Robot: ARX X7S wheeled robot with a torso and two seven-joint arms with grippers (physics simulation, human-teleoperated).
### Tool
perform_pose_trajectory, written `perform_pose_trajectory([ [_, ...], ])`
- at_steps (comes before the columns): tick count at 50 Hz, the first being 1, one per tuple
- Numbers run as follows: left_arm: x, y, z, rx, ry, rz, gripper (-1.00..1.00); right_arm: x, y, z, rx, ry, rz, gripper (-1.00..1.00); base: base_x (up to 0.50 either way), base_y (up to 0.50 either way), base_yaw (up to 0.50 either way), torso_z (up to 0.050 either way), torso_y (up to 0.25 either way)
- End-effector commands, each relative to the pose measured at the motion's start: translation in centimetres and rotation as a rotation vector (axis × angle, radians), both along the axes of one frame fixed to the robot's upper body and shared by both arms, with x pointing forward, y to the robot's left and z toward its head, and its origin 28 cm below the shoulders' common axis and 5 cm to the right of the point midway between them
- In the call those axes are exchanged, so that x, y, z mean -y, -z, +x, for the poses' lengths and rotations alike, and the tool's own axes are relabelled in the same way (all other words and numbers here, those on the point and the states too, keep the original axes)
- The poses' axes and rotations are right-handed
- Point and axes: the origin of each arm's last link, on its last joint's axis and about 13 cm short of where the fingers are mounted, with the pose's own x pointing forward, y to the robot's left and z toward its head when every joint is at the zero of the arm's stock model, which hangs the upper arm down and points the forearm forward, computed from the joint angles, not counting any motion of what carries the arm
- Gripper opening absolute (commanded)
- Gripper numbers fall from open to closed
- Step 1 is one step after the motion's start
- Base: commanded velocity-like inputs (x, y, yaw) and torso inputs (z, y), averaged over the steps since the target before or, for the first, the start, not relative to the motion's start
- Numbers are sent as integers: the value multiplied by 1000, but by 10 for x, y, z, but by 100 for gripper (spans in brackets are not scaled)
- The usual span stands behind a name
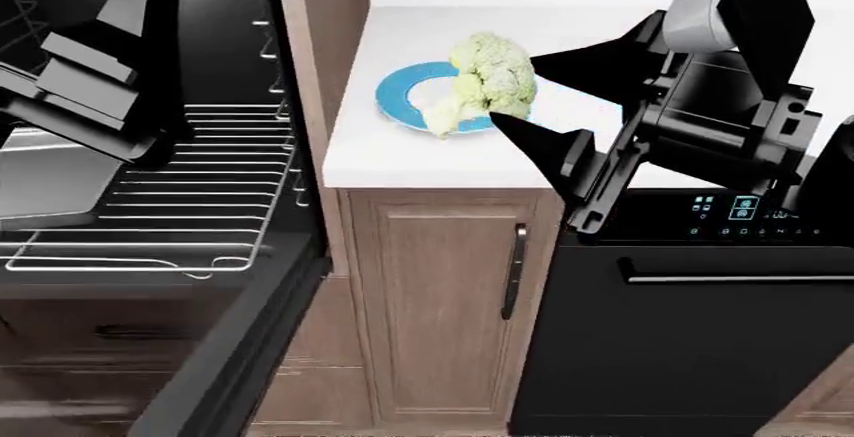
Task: Pick the broccoli from the oven and place it on the plate on the counter.
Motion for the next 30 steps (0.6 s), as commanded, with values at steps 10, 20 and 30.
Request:
perform_pose_trajectory([
  [10, 0, 0, 0, 1, 0, 1, 100, -1, -2, 4, 45, 13, 3, -100, -99, -500, 0, 0, 0],
  [20, 0, 1, 0, -1, 2, -2, 100, -2, -3, 9, 51, 45, 52, -100, -33, -285, 0, 0, 0],
  [30, 0, 1, 0, 1, 2, -5, 100, -2, -2, 8, 52, 42, 44, -100, 36, -12, 0, 0, 0],
])
